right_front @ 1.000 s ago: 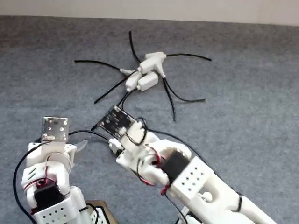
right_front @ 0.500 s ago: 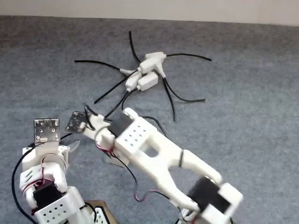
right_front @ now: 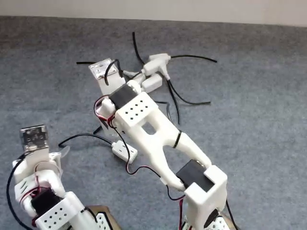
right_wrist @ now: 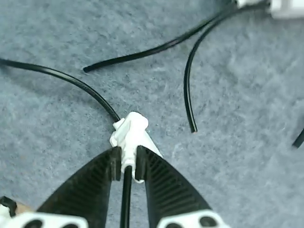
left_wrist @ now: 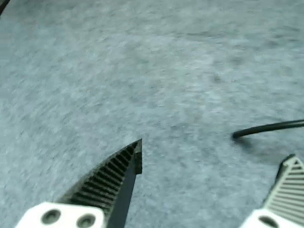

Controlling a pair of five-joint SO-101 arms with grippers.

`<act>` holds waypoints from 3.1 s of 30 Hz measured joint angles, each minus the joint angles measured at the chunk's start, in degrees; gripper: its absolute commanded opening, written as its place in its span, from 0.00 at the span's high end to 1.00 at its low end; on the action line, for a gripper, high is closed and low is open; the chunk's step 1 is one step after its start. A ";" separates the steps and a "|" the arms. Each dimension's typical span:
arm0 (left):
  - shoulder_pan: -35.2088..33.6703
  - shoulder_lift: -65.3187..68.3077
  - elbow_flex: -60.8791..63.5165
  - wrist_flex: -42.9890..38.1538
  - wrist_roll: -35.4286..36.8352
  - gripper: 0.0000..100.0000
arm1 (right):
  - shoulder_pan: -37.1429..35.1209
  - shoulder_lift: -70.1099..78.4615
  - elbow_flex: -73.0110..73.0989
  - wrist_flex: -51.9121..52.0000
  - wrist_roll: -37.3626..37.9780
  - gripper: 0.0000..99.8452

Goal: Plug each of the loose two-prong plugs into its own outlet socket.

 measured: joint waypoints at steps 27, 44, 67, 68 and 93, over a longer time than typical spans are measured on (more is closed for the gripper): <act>-2.46 0.00 0.00 -1.49 -3.08 0.58 | -3.69 0.44 0.26 4.92 -11.16 0.99; -2.46 0.00 0.00 -1.58 -3.08 0.58 | -1.49 -11.78 21.98 -8.26 -12.40 0.99; -2.46 0.09 0.09 -1.58 -3.08 0.58 | -6.51 2.99 -3.96 8.62 -11.16 0.99; -2.46 0.09 0.09 -1.58 -3.08 0.58 | -6.51 3.25 -3.96 8.62 -11.16 0.99; -2.46 0.09 0.09 -1.58 -3.16 0.58 | -3.43 3.52 -5.01 11.16 -22.33 0.96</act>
